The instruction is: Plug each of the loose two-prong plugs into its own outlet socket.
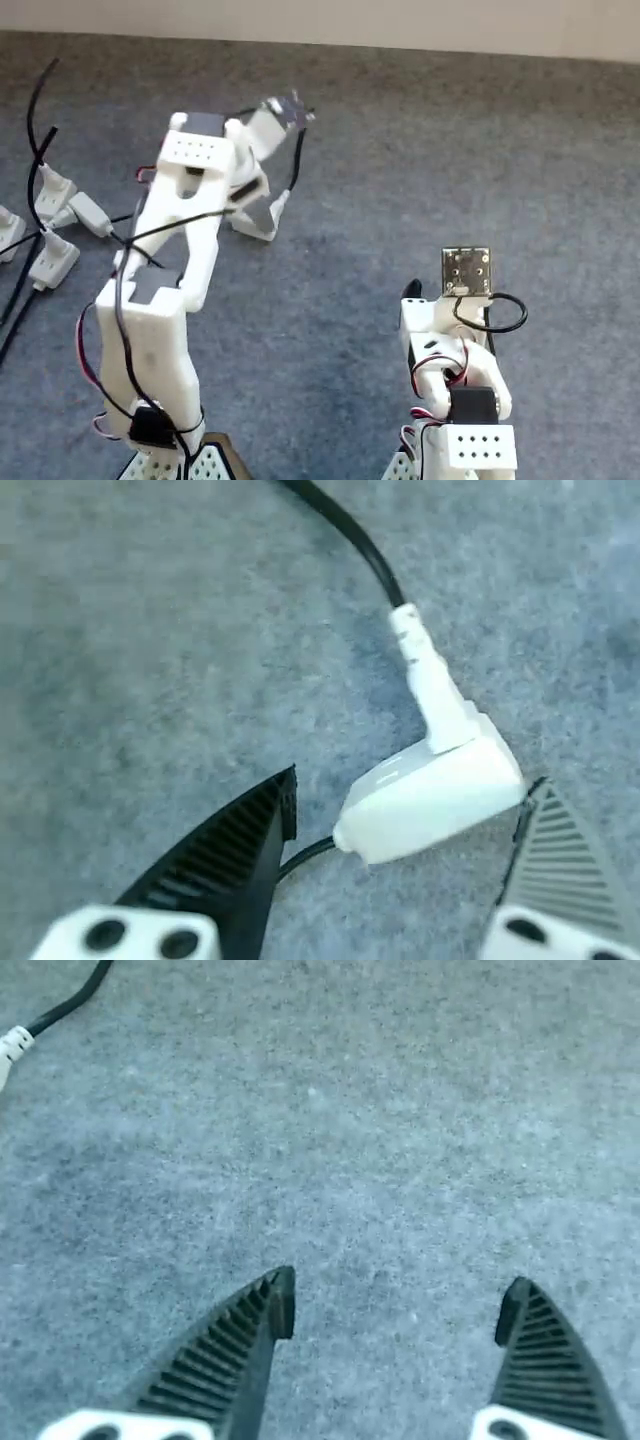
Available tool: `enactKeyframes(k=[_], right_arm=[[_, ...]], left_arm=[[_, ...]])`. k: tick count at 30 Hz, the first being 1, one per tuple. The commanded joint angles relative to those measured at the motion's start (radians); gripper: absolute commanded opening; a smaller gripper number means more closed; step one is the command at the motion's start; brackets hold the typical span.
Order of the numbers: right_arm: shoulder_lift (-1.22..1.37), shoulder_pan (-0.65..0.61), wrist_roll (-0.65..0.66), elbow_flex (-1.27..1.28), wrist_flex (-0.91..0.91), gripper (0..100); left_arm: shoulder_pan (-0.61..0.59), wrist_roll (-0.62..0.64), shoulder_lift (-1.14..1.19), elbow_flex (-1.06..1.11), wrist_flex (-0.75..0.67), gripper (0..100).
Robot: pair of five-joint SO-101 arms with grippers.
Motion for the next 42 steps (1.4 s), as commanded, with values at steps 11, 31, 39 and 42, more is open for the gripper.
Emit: enactKeyframes(k=[11, 31, 39, 42], right_arm=[[-0.013, 0.004, 0.009, -0.001, -0.018, 30.7], [-0.015, 0.004, 0.009, -0.001, -0.018, 30.7], [-0.012, 0.004, 0.009, -0.001, -0.018, 30.7], [-0.012, 0.005, 0.009, -0.001, -0.018, 30.7]], left_arm=[[-0.012, -0.077, 0.048, -0.081, 0.143, 2], [-0.578, -0.127, 0.05, -0.17, 0.456, 1], [-0.601, -0.127, 0.047, -0.094, 0.456, 27], [-0.588, -0.132, 0.047, -0.094, 0.463, 31]])
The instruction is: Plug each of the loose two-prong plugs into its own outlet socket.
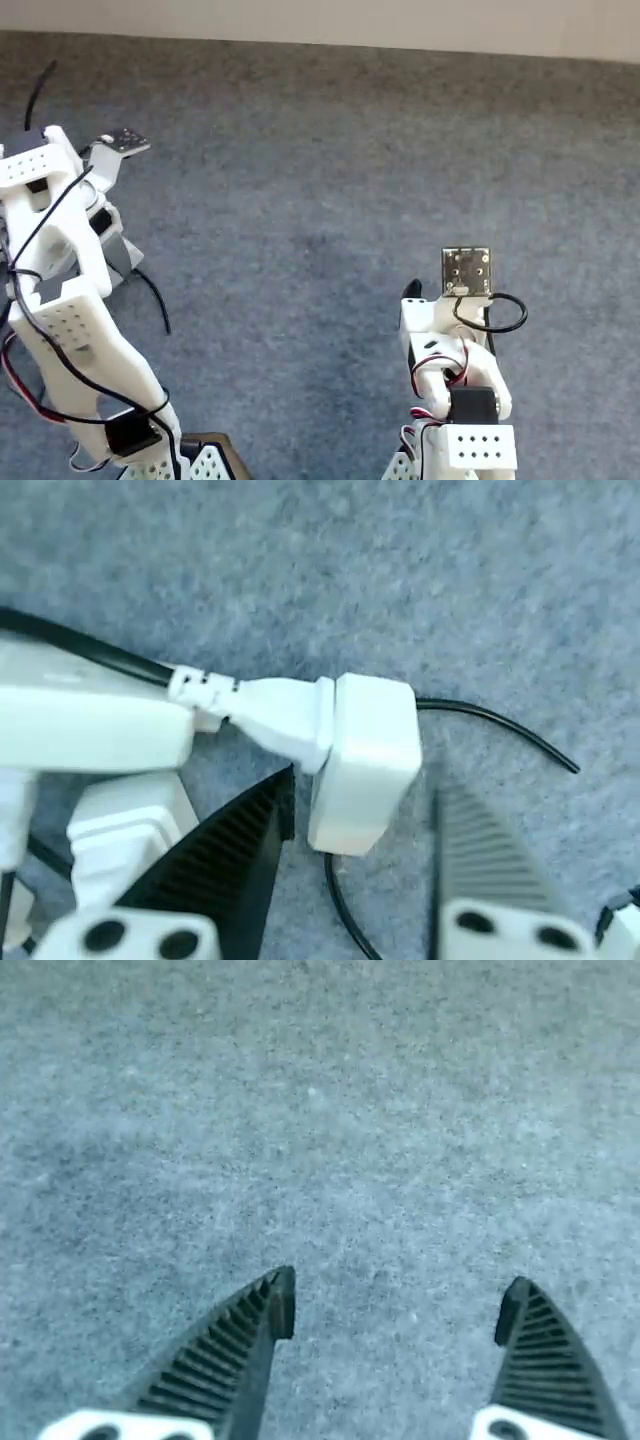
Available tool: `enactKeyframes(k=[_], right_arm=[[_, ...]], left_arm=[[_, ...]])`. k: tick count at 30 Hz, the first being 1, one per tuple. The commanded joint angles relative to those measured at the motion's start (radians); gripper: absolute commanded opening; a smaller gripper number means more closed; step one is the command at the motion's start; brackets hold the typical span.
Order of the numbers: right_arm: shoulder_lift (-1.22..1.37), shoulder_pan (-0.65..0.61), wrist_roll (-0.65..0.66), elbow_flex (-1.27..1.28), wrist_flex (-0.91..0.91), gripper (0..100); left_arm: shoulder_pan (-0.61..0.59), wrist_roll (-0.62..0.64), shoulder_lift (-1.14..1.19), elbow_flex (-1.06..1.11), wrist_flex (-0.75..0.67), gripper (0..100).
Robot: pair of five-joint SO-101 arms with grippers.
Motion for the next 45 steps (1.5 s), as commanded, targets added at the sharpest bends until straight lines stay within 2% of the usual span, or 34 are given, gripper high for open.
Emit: enactKeyframes(k=[1, 5, 9, 13, 17, 19, 20, 22, 23, 25, 27, 31, 33, 37, 40, 45], right_arm=[[-0.012, 0.005, 0.009, -0.001, -0.018, 30.7], [-0.013, 0.008, 0.009, -0.002, -0.016, 30.7], [-0.016, 0.008, 0.015, -0.041, 0.053, 30.7], [-0.016, 0.005, 0.146, -0.199, 0.248, 30.7], [-0.016, 0.01, 0.161, -0.357, 0.401, 30.7], [-0.016, 0.01, 0.163, -0.426, 0.479, 27.8], [-0.016, 0.01, 0.161, -0.46, 0.516, 22.8], [-0.018, 0.01, 0.158, -0.509, 0.564, 4.9], [-0.018, 0.01, 0.158, -0.526, 0.568, 0.0], [-0.018, 0.01, 0.163, -0.53, 0.57, 4.5], [-0.018, 0.01, 0.163, -0.512, 0.568, 0.2], [-0.018, 0.008, 0.164, -0.449, 0.526, 0.5], [-0.018, 0.01, 0.158, -0.387, 0.481, 0.5], [-0.018, 0.01, 0.158, -0.203, 0.343, 0.5], [-0.018, 0.01, 0.157, -0.094, 0.272, 0.5], [-0.018, 0.01, 0.157, -0.022, 0.245, 0.5]], left_arm=[[0.012, -0.008, -0.013, -0.004, 0.026, 31], [0.074, 0.0, -0.016, -0.064, 0.051, 31], [0.127, 0.126, -0.107, -0.209, 0.054, 31], [0.186, 0.244, -0.355, -0.278, 0.06, 31], [0.259, 0.325, -0.688, -0.203, 0.06, 31], [0.272, 0.397, -0.866, -0.11, 0.058, 31], [0.274, 0.436, -0.958, -0.053, 0.058, 31], [0.274, 0.486, -1.129, 0.091, 0.055, 31], [0.274, 0.491, -1.207, 0.177, 0.054, 31], [0.274, 0.491, -1.357, 0.374, 0.052, 31], [0.274, 0.491, -1.5, 0.59, 0.026, 31], [0.274, 0.462, -1.77, 1.013, -0.117, 30], [0.274, 0.413, -1.897, 1.207, -0.186, 23], [0.268, 0.4, -2.097, 1.5, -0.302, 0], [0.274, 0.399, -2.199, 1.636, -0.327, 5], [0.274, 0.4, -2.265, 1.796, -0.374, 5]])
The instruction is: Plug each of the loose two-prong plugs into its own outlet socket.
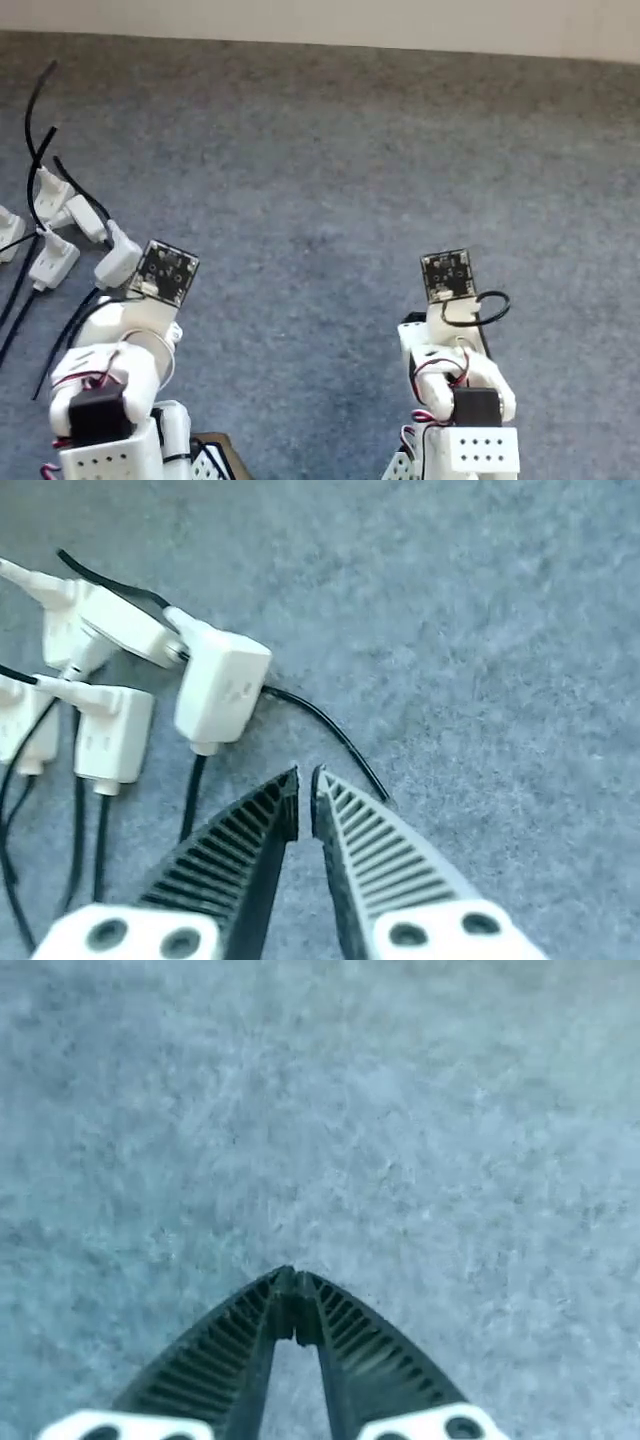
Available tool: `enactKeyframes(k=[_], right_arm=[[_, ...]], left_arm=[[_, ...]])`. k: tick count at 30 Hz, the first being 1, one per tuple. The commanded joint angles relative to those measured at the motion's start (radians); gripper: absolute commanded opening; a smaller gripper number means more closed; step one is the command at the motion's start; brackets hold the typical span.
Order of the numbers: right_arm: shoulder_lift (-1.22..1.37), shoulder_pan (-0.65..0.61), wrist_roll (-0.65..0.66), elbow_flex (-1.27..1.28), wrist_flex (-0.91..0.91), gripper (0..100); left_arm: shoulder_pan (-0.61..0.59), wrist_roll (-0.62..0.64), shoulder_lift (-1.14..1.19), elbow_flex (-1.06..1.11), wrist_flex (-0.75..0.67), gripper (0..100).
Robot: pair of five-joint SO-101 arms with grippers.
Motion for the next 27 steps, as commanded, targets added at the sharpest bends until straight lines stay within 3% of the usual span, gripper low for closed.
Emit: enactKeyframes(k=[1, 10, 27], right_arm=[[-0.008, 0.01, 0.002, 0.016, -0.031, 0.5], [-0.008, 0.012, 0.009, 0.176, -0.041, 0.5], [-0.008, 0.01, 0.009, 0.194, -0.065, 0.5]], left_arm=[[0.016, -0.008, -0.039, 0.096, -0.068, 5], [0.01, -0.006, -0.143, 0.403, -0.272, 5], [0.01, -0.009, -0.197, 0.397, -0.253, 5]])
